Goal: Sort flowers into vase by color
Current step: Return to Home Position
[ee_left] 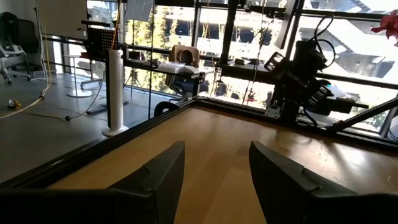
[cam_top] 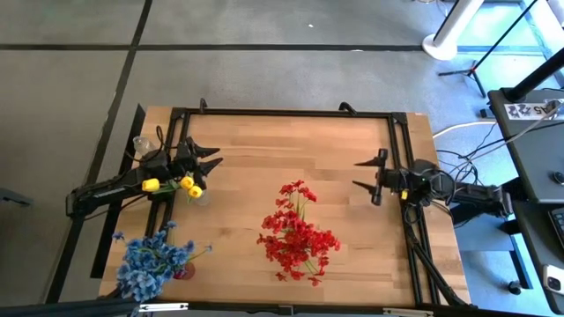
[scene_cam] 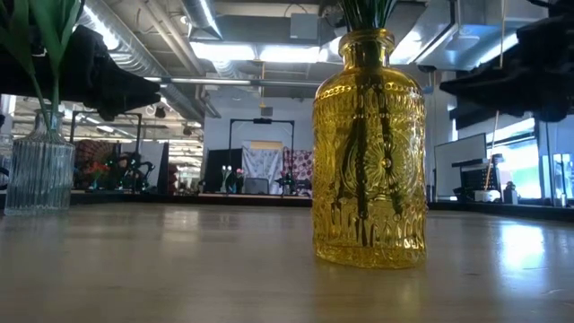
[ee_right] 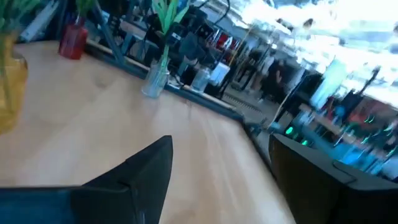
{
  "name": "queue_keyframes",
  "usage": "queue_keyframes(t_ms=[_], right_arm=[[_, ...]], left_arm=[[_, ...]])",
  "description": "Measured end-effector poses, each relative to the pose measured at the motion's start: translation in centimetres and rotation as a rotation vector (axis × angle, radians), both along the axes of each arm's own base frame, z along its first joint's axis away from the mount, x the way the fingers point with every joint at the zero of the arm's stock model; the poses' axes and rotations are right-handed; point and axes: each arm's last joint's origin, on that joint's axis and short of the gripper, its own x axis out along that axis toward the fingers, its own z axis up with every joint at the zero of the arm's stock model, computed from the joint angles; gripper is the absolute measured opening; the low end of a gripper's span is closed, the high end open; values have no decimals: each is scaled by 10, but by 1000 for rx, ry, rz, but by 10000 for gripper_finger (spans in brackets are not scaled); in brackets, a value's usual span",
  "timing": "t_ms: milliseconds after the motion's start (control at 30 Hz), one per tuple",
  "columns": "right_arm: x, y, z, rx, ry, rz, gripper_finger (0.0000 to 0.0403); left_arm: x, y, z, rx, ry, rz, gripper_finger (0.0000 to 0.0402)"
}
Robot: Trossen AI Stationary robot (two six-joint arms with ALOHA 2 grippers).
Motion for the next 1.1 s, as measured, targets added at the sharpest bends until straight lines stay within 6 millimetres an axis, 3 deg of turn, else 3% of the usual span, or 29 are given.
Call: queue_keyframes(t_ms=[100, 200, 567, 1100], right_arm=[[0, -1, 0, 159, -12, -31, 264], [0, -1, -1, 213, -13, -35, 264], [0, 3, 1, 588, -26, 131, 264], [0, 2, 2, 592, -43, 100, 264]], left_arm=[[0, 0, 0, 0, 0, 4, 176], [0, 0, 0, 0, -2, 6, 176], [0, 0, 0, 0, -1, 7, 176], [0, 0, 0, 0, -1, 7, 176]])
